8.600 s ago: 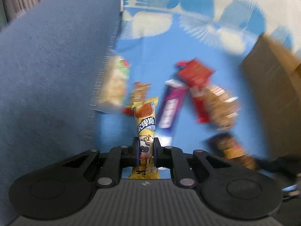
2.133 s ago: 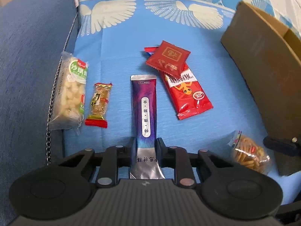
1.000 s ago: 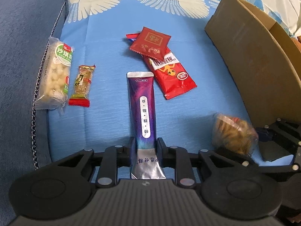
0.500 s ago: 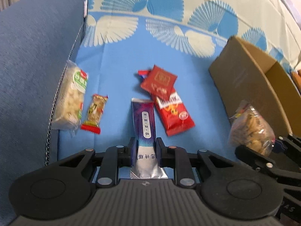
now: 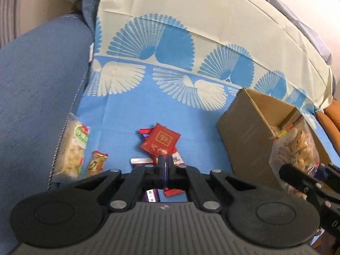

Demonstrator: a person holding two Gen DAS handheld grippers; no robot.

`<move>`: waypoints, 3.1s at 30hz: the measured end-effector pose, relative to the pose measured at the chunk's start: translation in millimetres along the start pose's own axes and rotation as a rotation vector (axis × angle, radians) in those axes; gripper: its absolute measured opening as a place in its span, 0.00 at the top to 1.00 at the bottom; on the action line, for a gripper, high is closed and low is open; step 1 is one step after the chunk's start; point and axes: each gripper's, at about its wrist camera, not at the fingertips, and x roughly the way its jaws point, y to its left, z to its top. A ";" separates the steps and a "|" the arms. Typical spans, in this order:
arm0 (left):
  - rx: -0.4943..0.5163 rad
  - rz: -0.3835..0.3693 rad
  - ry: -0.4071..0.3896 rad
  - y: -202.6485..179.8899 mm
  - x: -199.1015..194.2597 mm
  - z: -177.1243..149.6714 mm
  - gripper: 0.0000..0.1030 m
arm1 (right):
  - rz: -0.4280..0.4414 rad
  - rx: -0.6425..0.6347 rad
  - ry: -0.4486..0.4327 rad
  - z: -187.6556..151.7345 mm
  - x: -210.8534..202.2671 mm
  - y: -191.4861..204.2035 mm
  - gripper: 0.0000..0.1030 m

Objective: Organize snacks

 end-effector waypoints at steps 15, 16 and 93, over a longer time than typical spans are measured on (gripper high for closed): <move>0.248 0.120 0.406 -24.4 70.4 -44.3 0.41 | 0.002 0.027 0.027 -0.9 3.5 -8.7 0.55; 0.261 0.128 0.401 -26.5 70.2 -44.6 0.46 | 0.003 0.027 0.027 -1.0 3.3 -8.2 0.55; 0.098 0.054 0.342 -17.1 78.7 -8.5 0.67 | -0.020 0.126 -0.124 17.0 -32.0 -44.8 0.55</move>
